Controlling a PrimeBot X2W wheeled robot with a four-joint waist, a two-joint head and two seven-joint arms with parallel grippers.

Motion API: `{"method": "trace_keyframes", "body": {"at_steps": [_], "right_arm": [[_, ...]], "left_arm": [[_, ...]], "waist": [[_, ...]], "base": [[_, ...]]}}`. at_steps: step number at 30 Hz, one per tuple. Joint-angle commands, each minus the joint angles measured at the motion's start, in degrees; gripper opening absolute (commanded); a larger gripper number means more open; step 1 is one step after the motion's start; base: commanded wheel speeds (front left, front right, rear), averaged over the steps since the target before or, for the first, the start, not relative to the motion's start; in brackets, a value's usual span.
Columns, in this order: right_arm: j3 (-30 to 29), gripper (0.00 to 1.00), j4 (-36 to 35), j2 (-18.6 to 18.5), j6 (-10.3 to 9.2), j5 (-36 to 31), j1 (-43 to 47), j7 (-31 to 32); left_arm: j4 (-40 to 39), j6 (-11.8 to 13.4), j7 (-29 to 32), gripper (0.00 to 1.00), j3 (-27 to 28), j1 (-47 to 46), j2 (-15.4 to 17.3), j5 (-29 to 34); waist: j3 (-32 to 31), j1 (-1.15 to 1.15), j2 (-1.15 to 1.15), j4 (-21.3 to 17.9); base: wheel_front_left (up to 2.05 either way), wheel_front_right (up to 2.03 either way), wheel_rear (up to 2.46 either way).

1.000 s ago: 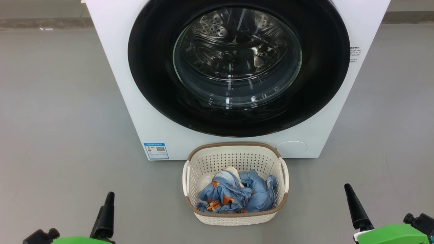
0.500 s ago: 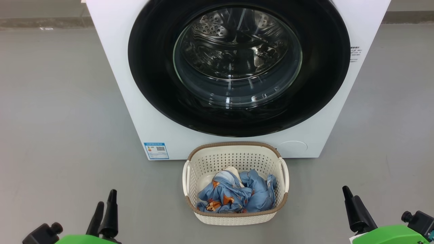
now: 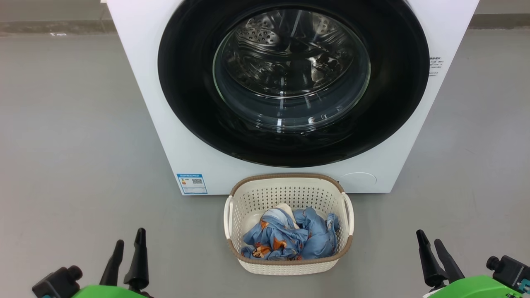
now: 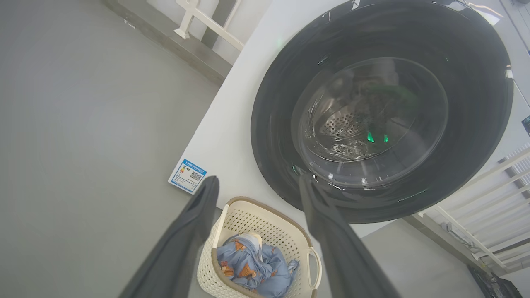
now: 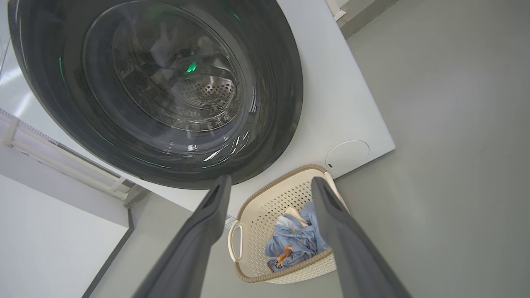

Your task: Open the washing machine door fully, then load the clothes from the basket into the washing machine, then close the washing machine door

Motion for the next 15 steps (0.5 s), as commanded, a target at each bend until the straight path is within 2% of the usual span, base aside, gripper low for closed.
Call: {"method": "trace_keyframes", "body": {"at_steps": [1, 15], "right_arm": [[0.79, 1.0, -1.16, -0.89, 0.05, -1.86, -2.37, -0.89], [0.83, 1.0, -0.97, -1.07, 0.06, -10.84, -2.4, -2.85]], "left_arm": [[-1.89, -0.33, -0.79, 1.0, 1.06, -0.82, 0.96, 1.63], [-3.09, -0.4, -2.79, 1.0, 0.87, -0.62, 1.04, 11.64]], "waist": [[-0.01, 0.0, 0.0, 0.02], [-0.03, 0.0, 0.0, 0.18]], "base": [[0.0, 0.0, 0.0], [0.0, 0.0, 0.0]]}}
